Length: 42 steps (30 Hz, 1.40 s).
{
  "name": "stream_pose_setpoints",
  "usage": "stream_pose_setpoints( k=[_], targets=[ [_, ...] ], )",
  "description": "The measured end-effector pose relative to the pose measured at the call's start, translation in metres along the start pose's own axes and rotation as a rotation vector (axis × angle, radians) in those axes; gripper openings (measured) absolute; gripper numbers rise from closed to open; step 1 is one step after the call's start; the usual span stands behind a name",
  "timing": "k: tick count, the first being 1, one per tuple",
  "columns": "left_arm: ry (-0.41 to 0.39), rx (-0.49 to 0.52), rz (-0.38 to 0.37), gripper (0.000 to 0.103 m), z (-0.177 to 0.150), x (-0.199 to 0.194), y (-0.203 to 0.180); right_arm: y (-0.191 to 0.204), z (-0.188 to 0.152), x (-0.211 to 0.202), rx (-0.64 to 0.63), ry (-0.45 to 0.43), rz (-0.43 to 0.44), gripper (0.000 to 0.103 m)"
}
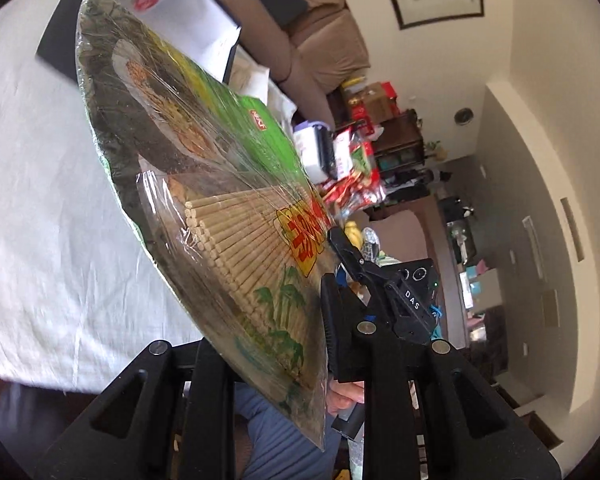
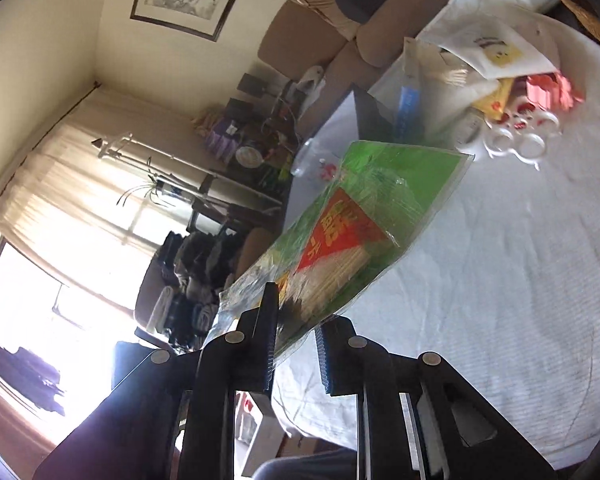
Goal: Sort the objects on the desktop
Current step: 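Lower the green bag into the black box and open both tools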
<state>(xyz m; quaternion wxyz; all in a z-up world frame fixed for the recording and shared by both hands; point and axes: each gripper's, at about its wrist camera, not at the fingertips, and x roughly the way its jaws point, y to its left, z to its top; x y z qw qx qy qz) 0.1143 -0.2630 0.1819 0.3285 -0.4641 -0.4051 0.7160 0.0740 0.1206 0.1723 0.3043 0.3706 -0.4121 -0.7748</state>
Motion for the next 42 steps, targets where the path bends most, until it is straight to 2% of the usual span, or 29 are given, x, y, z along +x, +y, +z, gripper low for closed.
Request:
stream_pose_setpoints(
  k=[2, 5, 10, 14, 17, 20, 22, 23, 25, 28, 30, 33, 36, 41, 42],
  targets=[
    [0.007, 0.014, 0.023, 0.022, 0.038, -0.006, -0.002, 0.011, 0.018, 0.021, 0.003, -0.029, -0.002, 0.017],
    [0.011, 0.042, 0.104, 0.027, 0.096, -0.012, -0.003, 0.022, 0.043, 0.063, 0.014, -0.075, -0.015, 0.017],
    [0.036, 0.085, 0.207, 0.029, 0.195, -0.012, 0.005, 0.016, 0.08, 0.136, 0.075, -0.154, -0.01, 0.017],
    [0.082, 0.055, 0.228, 0.031, 0.258, -0.002, 0.043, 0.005, 0.097, 0.185, 0.098, -0.199, -0.057, 0.017],
    [0.095, 0.021, 0.28, 0.034, 0.286, 0.004, 0.083, -0.001, 0.096, 0.22, 0.081, -0.173, -0.108, 0.018],
    [0.117, -0.008, 0.352, 0.039, 0.295, 0.007, 0.123, -0.005, 0.085, 0.249, 0.061, -0.129, -0.171, 0.019],
    [0.139, -0.008, 0.422, 0.043, 0.285, 0.01, 0.141, -0.011, 0.076, 0.262, 0.056, -0.081, -0.211, 0.021],
    [0.148, -0.006, 0.45, 0.046, 0.281, 0.011, 0.144, -0.009, 0.072, 0.267, 0.026, -0.048, -0.242, 0.022],
    [0.155, 0.001, 0.464, 0.048, 0.27, 0.007, 0.144, 0.0, 0.069, 0.271, -0.038, 0.018, -0.278, 0.033],
    [0.168, 0.045, 0.514, 0.048, 0.257, -0.003, 0.136, 0.006, 0.063, 0.269, -0.051, 0.148, -0.289, 0.039],
    [0.182, 0.082, 0.567, 0.047, 0.25, -0.008, 0.129, 0.012, 0.058, 0.262, -0.128, 0.196, -0.341, 0.04],
    [0.195, 0.099, 0.634, 0.049, 0.245, -0.005, 0.123, 0.015, 0.054, 0.255, -0.217, 0.219, -0.399, 0.04],
    [0.22, 0.096, 0.718, 0.046, 0.243, 0.002, 0.125, 0.017, 0.053, 0.253, -0.236, 0.242, -0.435, 0.041],
    [0.214, 0.165, 0.811, 0.047, 0.234, -0.001, 0.105, 0.047, 0.049, 0.219, -0.367, 0.173, -0.439, 0.041],
    [0.204, 0.167, 0.81, 0.047, 0.234, -0.005, 0.103, 0.051, 0.05, 0.215, -0.382, 0.163, -0.441, 0.044]
  ],
)
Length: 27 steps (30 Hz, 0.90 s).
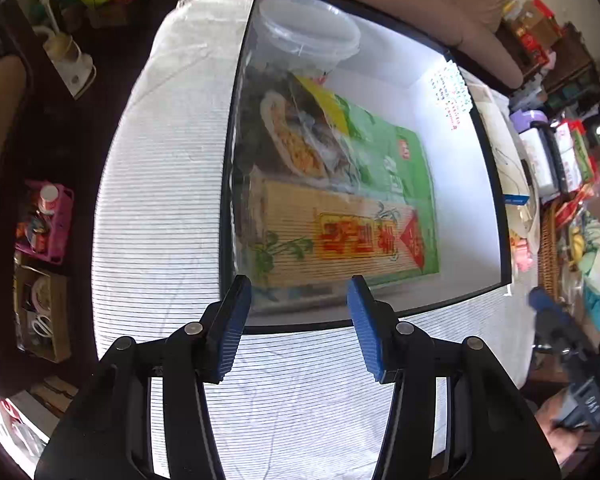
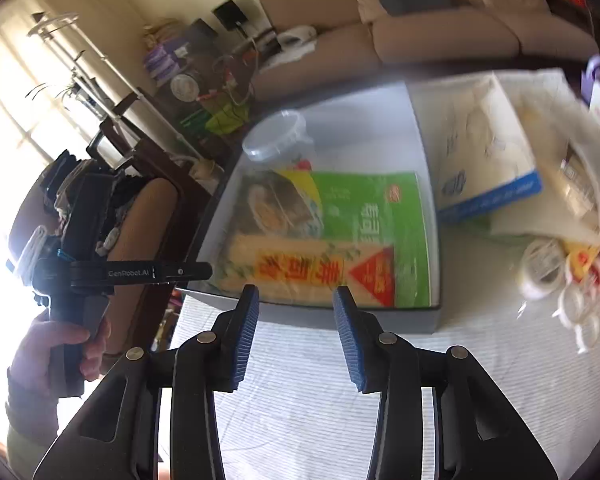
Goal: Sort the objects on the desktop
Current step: 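Lower the green bag into the black box and open both tools, then reach the right tool into the box toward the clear tub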
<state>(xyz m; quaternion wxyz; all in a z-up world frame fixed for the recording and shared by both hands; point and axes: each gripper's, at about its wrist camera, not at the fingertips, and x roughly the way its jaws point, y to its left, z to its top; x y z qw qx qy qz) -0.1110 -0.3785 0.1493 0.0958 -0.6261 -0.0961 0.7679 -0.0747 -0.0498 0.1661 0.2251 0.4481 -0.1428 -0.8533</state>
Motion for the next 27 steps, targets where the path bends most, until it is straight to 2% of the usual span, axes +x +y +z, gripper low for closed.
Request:
stream_pose_setpoints(
  k=[6, 11, 14, 16, 19, 21, 25, 26, 27],
  targets=[
    [-0.035, -0.049, -0.022, 0.047, 0.008, -0.013, 0.005, -0.003, 0.01, -0.015, 0.008, -0.037, 0.022, 0.047],
    [-0.056, -0.07, -0.114, 0.051, 0.019, -0.002, -0.014, -0.012, 0.018, -0.024, 0.008, -0.04, 0.034, 0.047],
    [-0.167, -0.144, -0.162, 0.051, 0.01, -0.016, -0.019, -0.009, 0.034, -0.014, -0.019, -0.028, 0.032, 0.051],
    [-0.262, -0.204, -0.235, 0.053, -0.01, -0.031, -0.019, -0.003, 0.046, 0.0, -0.06, -0.009, 0.016, 0.052],
    [-0.384, -0.291, -0.343, 0.063, -0.05, -0.045, -0.018, 0.009, 0.062, 0.029, -0.128, 0.03, -0.003, 0.052],
    [-0.432, -0.323, -0.34, 0.071, -0.072, -0.043, -0.023, 0.021, 0.071, 0.052, -0.185, 0.075, -0.018, 0.052],
    [-0.483, -0.369, -0.333, 0.076, -0.091, -0.026, -0.026, 0.034, 0.083, 0.098, -0.259, 0.17, -0.022, 0.053],
    [-0.491, -0.362, -0.307, 0.082, -0.09, -0.024, -0.028, 0.035, 0.085, 0.108, -0.263, 0.183, -0.023, 0.054],
    [-0.495, -0.348, -0.265, 0.087, -0.088, -0.022, -0.03, 0.036, 0.087, 0.117, -0.272, 0.194, -0.029, 0.06]
  ],
)
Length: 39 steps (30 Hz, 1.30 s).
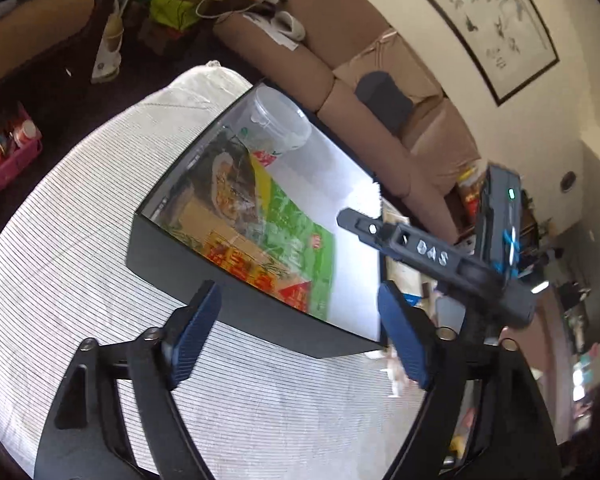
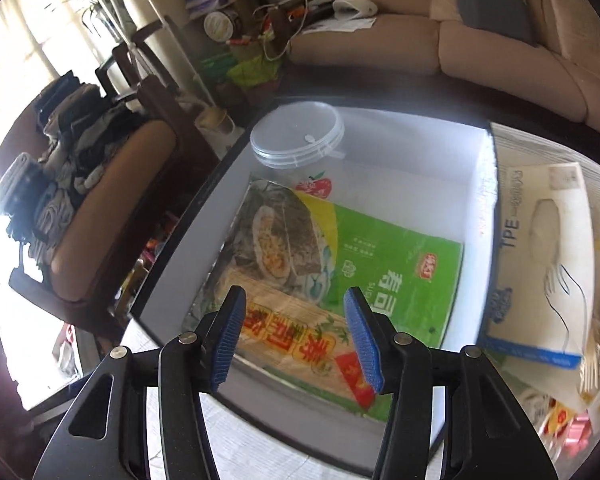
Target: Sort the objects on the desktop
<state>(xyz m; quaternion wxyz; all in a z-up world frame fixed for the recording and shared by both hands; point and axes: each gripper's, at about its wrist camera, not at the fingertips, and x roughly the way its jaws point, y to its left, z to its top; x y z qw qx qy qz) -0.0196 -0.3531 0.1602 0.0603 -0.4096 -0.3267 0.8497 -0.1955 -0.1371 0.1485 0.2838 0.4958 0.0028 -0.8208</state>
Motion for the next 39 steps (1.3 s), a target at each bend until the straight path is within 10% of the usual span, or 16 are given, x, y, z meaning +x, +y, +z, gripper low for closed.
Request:
stream_pose_setpoints(
  k=[7, 21, 32, 39],
  targets=[
    [-0.042, 0.183, 0.238, 0.103, 0.016, 0.017, -0.013, 0.008, 0.022, 0.053, -0.077, 0.053, -0.016, 0.102],
    [-0.026, 0.206, 0.303, 0.103, 0.006, 0.032, 0.006, 0.017, 0.068, 0.156, -0.001, 0.186, 0.012, 0.103],
    [-0.034, 0.181, 0.293, 0.103, 0.005, 0.027, 0.015, 0.025, 0.051, 0.207, -0.176, 0.333, -0.241, 0.103],
    [-0.036, 0.203, 0.285, 0.103, 0.002, 0.028, 0.008, -0.001, 0.055, 0.19, -0.127, 0.33, -0.252, 0.103]
  ],
)
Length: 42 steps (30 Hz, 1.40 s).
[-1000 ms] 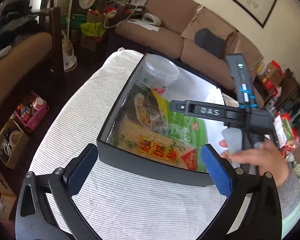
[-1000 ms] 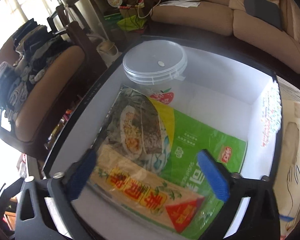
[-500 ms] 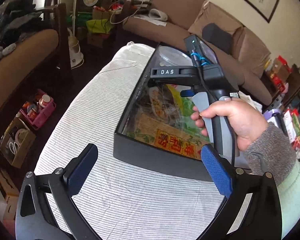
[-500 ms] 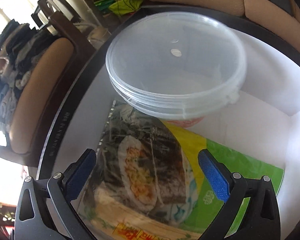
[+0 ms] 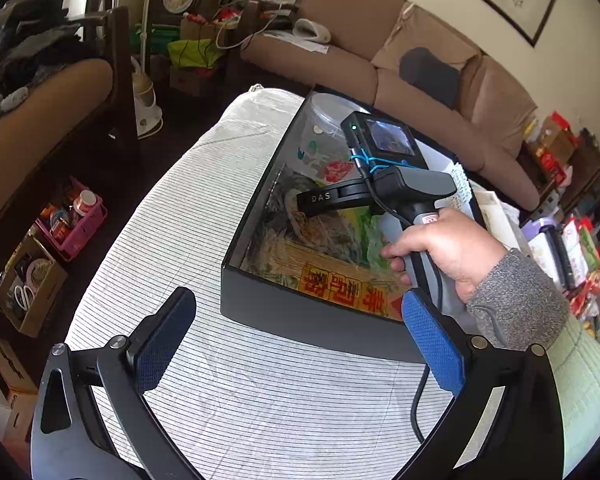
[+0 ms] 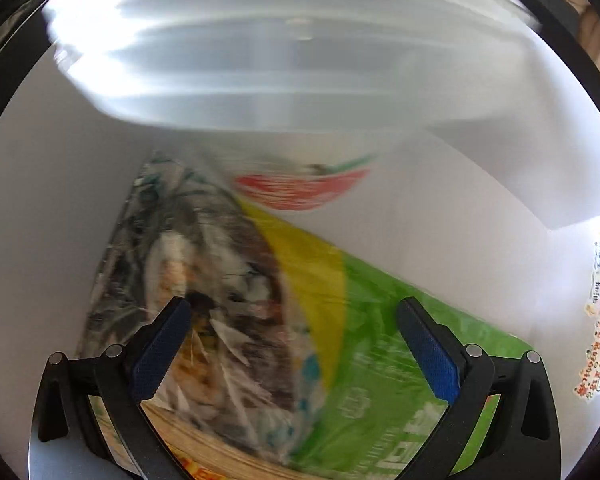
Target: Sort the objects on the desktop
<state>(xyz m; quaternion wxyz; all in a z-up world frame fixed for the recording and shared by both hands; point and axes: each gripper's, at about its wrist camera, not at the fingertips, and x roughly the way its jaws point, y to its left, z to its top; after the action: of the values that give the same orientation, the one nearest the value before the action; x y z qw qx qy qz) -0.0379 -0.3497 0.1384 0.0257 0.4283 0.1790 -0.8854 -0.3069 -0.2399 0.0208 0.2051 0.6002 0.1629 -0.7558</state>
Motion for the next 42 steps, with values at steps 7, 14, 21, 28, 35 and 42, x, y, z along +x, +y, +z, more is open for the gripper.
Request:
stream_pose_setpoints(
  k=[7, 14, 21, 28, 35, 42],
  targets=[
    [-0.02, 0.026, 0.0, 0.103, 0.001, -0.007, 0.0, 0.003, -0.025, -0.037, -0.066, 0.024, 0.228, 0.103],
    [-0.027, -0.049, 0.003, 0.103, 0.004, -0.011, 0.022, 0.023, -0.047, -0.017, -0.227, 0.226, 0.079, 0.103],
    [-0.026, -0.003, -0.008, 0.103, 0.005, -0.01, 0.01, 0.001, -0.042, -0.069, -0.14, 0.105, 0.15, 0.103],
    [-0.014, 0.002, -0.022, 0.103, 0.003, -0.006, -0.001, -0.038, -0.048, -0.12, -0.052, 0.026, 0.213, 0.103],
    [-0.03, -0.025, -0.032, 0.103, 0.005, -0.011, 0.007, -0.03, -0.044, -0.049, 0.035, 0.134, 0.236, 0.091],
    [-0.017, -0.016, -0.012, 0.103, 0.005, -0.007, 0.011, 0.0, -0.047, -0.035, -0.03, 0.244, 0.222, 0.073]
  ],
)
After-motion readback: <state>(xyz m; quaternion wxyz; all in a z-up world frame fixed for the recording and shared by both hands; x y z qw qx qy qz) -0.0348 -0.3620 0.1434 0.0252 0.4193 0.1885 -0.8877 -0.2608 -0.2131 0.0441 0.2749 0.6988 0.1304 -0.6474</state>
